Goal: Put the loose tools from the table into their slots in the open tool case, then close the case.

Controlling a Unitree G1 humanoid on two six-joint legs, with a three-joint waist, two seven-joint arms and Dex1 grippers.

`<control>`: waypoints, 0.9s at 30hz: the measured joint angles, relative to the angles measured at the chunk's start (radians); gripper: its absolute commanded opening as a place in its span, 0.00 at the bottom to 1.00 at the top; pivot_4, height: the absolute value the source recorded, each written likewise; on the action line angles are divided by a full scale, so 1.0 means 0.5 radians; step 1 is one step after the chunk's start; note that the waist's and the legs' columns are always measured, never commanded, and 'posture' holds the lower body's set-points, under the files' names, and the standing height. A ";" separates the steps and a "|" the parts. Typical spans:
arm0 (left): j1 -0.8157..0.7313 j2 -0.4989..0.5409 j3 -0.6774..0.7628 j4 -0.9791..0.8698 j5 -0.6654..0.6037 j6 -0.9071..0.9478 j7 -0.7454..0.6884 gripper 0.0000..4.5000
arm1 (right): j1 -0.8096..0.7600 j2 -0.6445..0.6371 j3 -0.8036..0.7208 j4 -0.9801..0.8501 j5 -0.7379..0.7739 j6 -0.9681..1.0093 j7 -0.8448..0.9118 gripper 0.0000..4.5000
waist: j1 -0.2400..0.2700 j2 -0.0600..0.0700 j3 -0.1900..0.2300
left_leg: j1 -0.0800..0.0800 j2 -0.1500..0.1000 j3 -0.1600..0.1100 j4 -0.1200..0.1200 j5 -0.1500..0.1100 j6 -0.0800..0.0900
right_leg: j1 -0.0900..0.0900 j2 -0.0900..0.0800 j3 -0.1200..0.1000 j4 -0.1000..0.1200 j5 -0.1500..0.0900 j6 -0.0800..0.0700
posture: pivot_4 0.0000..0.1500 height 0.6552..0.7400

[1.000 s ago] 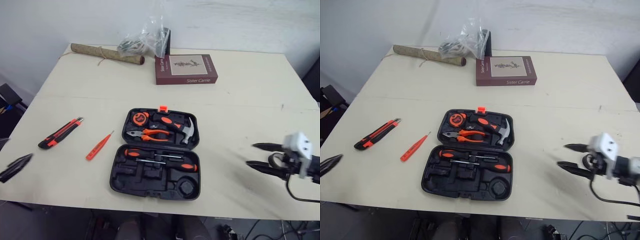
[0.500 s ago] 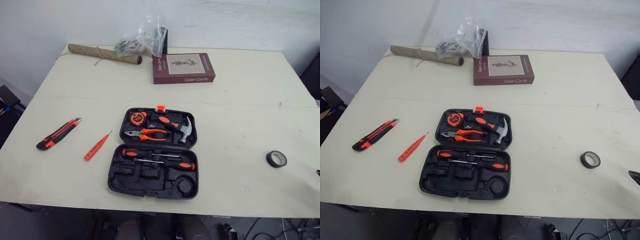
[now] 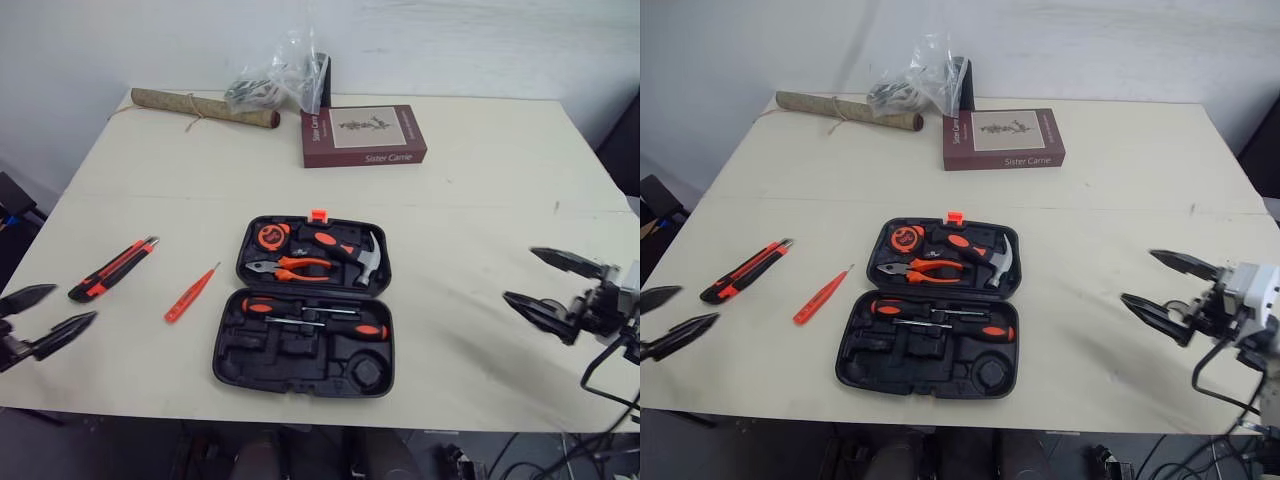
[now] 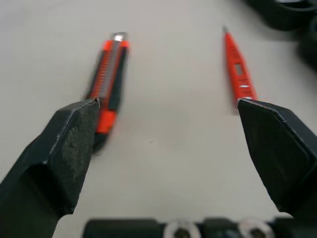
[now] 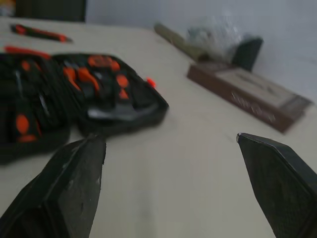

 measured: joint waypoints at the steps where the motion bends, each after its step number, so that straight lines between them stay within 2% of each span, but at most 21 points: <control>1: -0.004 -0.014 -0.031 -0.113 -0.024 0.128 0.086 1.00 | -0.008 0.054 0.029 -0.089 0.012 0.001 -0.022 0.98 | 0.004 0.000 0.000 | 0.000 0.000 -0.002 0.000 0.000 0.000 | 0.001 0.000 0.000 0.000 0.000 0.000 | 1.00 1.00; 6: -0.164 -0.157 -0.372 -0.661 -0.146 0.612 0.510 1.00 | 0.039 0.279 0.305 -0.490 0.017 -0.048 0.005 0.98 | 0.053 -0.001 0.000 | -0.003 -0.002 -0.003 0.004 0.001 0.000 | 0.001 0.000 0.000 0.000 0.000 0.000 | 1.00 1.00; 12: -0.462 -0.246 -0.668 -0.639 0.047 0.783 0.880 1.00 | 0.138 0.282 0.412 -0.631 0.060 -0.037 0.111 0.98 | 0.057 -0.002 0.000 | 0.000 -0.002 -0.003 0.006 0.001 0.001 | 0.005 0.001 0.000 -0.001 0.000 0.000 | 1.00 1.00; 17: -0.652 -0.264 -0.869 -0.488 0.200 0.775 0.909 1.00 | 0.115 0.266 0.410 -0.576 0.050 -0.041 0.138 0.98 | 0.050 -0.003 -0.001 | 0.000 -0.001 -0.003 0.005 0.003 -0.002 | 0.003 0.002 0.000 -0.001 0.000 0.000 | 1.00 1.00; 23: -0.747 -0.219 -1.030 -0.369 0.301 0.775 0.803 1.00 | 0.099 0.263 0.424 -0.607 0.009 -0.035 0.063 0.98 | 0.055 -0.003 -0.001 | 0.000 -0.002 -0.003 0.007 0.005 -0.002 | 0.004 0.002 0.001 0.000 0.000 0.000 | 1.00 1.00; 27: -0.779 -0.191 -1.073 -0.336 0.383 0.764 0.782 0.72 | 0.100 0.263 0.434 -0.647 -0.034 -0.031 -0.019 1.00 | 0.055 -0.003 -0.001 | 0.003 -0.001 -0.003 0.006 0.005 -0.002 | 0.006 0.001 0.001 0.000 0.000 0.000 | 1.00 1.00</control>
